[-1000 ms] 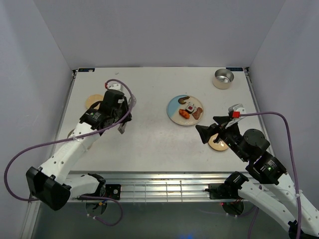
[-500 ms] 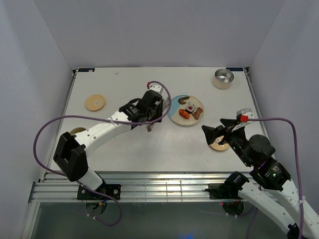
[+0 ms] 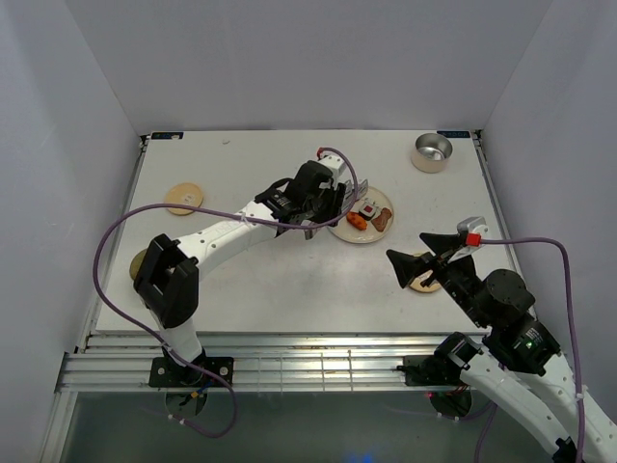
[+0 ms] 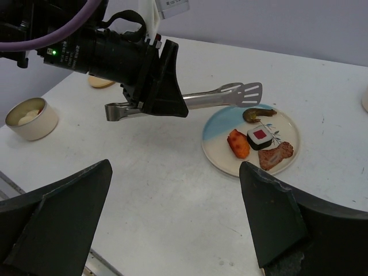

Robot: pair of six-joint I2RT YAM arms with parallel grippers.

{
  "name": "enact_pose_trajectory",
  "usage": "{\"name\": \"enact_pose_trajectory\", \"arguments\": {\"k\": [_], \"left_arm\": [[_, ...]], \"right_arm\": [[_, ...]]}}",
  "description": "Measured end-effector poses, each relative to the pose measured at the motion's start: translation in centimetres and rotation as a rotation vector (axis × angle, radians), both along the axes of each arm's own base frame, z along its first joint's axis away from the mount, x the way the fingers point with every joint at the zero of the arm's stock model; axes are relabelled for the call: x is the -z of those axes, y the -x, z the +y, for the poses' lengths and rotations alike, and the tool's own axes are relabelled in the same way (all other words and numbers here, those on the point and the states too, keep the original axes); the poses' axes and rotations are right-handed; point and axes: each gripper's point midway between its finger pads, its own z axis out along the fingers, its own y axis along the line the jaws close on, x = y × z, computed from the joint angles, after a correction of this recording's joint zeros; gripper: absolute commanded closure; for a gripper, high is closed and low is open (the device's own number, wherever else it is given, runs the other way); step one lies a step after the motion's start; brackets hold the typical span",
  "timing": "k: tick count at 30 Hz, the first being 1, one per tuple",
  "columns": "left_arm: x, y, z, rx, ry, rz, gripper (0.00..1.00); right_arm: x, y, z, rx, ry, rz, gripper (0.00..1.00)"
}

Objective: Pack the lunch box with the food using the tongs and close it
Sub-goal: Pick up the fake food from the plate.

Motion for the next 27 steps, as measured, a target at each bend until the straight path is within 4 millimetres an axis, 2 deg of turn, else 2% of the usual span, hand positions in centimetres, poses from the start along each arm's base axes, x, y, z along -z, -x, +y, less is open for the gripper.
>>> {"name": "enact_pose_trajectory", "arguments": {"k": [7,11,20,27], "left_arm": [[-0.9,-0.7,-0.9,0.069,-0.004,-0.068,0.4],[-0.5,-2.0,-1.2,0.082,-0.032,-0.087,0.4],[1.8,-4.6,0.5,0.068,-0.097,-0.07,0.43],[2.4,-4.8,1.0,0.094,-0.116,-0.057,0.44]], "right_arm": [[-1.4,0.8,-0.2,-0.02,-0.044,-0.052,0.03],[-1.5,0.9,-0.1,-0.03,-0.049,-0.06,0.03],[-1.5,1.2,0.1,-0.049,-0.05,-0.064,0.03],[-1.9,1.4,0.0,-0.055,-0.063,-0.08,0.03]]}}
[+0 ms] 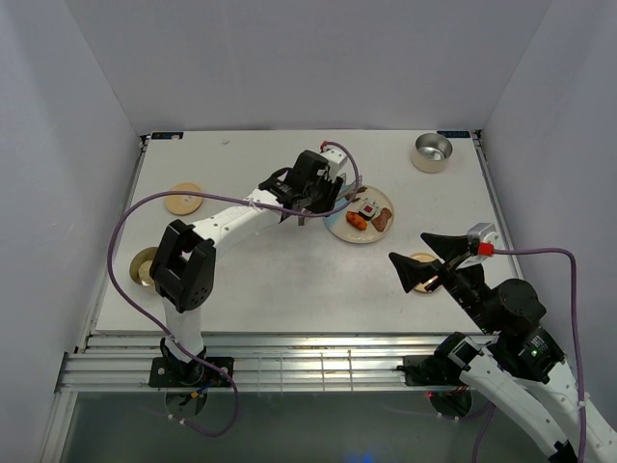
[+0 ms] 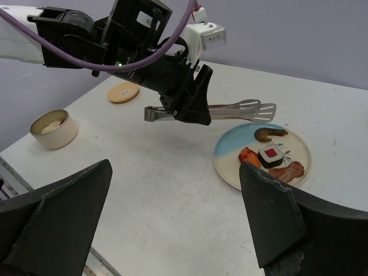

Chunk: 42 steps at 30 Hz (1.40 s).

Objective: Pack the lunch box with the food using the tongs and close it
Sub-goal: Pick up the fake food from the plate.

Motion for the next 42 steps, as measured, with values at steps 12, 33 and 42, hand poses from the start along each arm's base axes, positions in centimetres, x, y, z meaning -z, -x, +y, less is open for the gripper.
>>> {"name": "enact_pose_trajectory", "arguments": {"k": [12,33,42], "left_arm": [[3.4,0.1,-0.7,0.032,-0.031,0.062,0.44],[3.3,0.8,-1.3,0.047,-0.038,0.06,0.43],[-2.5,4.8,-5.1,0.139,0.044,-0.025,0.43]], "right_arm": [[-0.3,0.2,-0.2,-0.001,-0.01,-0.011,0.03],[-0.1,0.3,-0.2,-0.003,-0.015,-0.017,0.03],[-0.1,0.3,-0.2,-0.002,-0.014,-0.017,0.03]]}}
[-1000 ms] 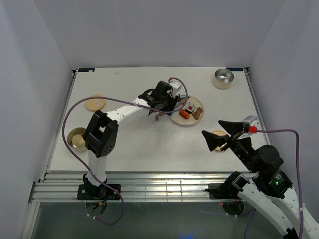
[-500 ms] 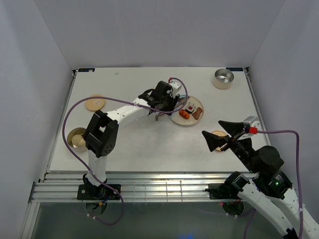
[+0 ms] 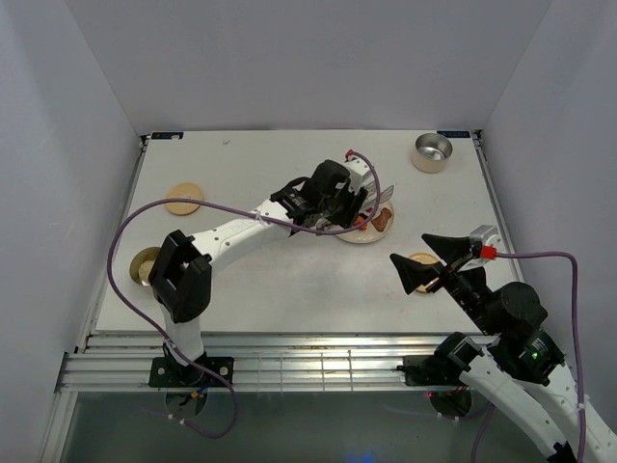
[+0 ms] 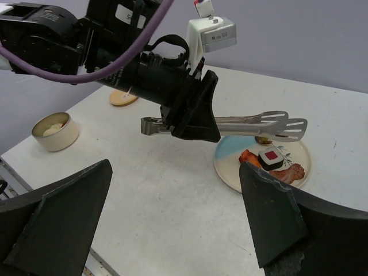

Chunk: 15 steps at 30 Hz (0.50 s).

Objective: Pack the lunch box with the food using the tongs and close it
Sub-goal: Pick up the fake food from the plate.

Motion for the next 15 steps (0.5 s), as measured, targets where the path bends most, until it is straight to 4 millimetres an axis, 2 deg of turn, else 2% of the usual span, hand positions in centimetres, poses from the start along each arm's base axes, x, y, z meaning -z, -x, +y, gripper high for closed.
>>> {"name": "enact_pose_trajectory", "arguments": {"k": [3,5,9,15], "left_arm": [[-1.4,1.5,-1.2,0.029,0.018,-0.028,0.43],[-1.5,2.3,-2.0,0.04,0.013,-0.041,0.43],[-0.6,3.4,-2.9,0.042,-0.028,-0.054,0.43],[1.6,3.3,-4.0,0.019,-0.091,-0.063,0.43]], "right_arm": [[0.0,0.0,0.0,0.0,0.0,0.0,0.03],[0.0,0.0,0.0,0.0,0.001,0.001,0.03],[-0.5,0.4,-0.3,-0.001,-0.009,-0.01,0.03],[-2.6,1.6,-1.4,0.0,-0.06,-0.065,0.03]]}}
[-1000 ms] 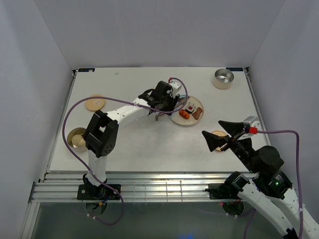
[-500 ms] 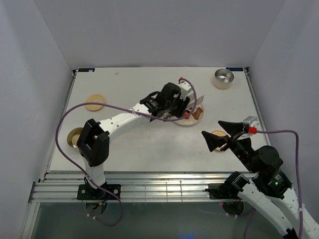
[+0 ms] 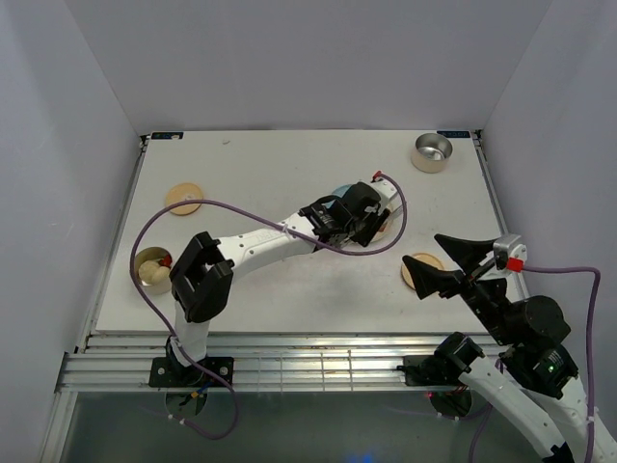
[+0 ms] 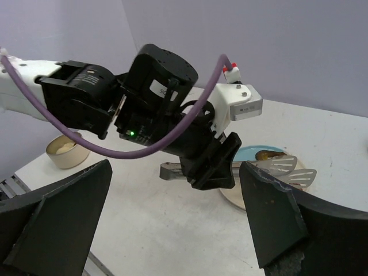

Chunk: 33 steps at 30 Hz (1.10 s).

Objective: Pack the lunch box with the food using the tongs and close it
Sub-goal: Pick up the fake food from the plate.

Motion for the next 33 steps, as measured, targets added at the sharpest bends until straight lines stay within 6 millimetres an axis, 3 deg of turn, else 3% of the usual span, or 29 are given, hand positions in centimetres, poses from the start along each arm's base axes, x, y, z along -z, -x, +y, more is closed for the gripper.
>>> {"name": "enact_pose_trajectory", "arguments": {"k": [10,18,23,33], "left_arm": [[1.5,-2.0,-1.4,-0.035,-0.034,-0.024,0.44],[3.6,-2.8,-1.4,-0.062,-0.104,-0.043,0.45],[4.8,-2.6,-1.0,-0.065,-0.152,-0.04,0.46],[4.9,-2.0,-1.1,-0.065,-0.171,-0.049,0.46]], "right_arm": [[-1.1,1.5,-1.4,0.003,-0.035,-0.037,0.02],[-2.3,2.2,-2.1,0.004,-0.062,-0.066,0.02],[-2.0,2.2,-2.1,0.004,-0.056,-0.059,0.02],[-1.8,2.2,-2.1,0.004,-0.05,-0.053,0.02]]}}
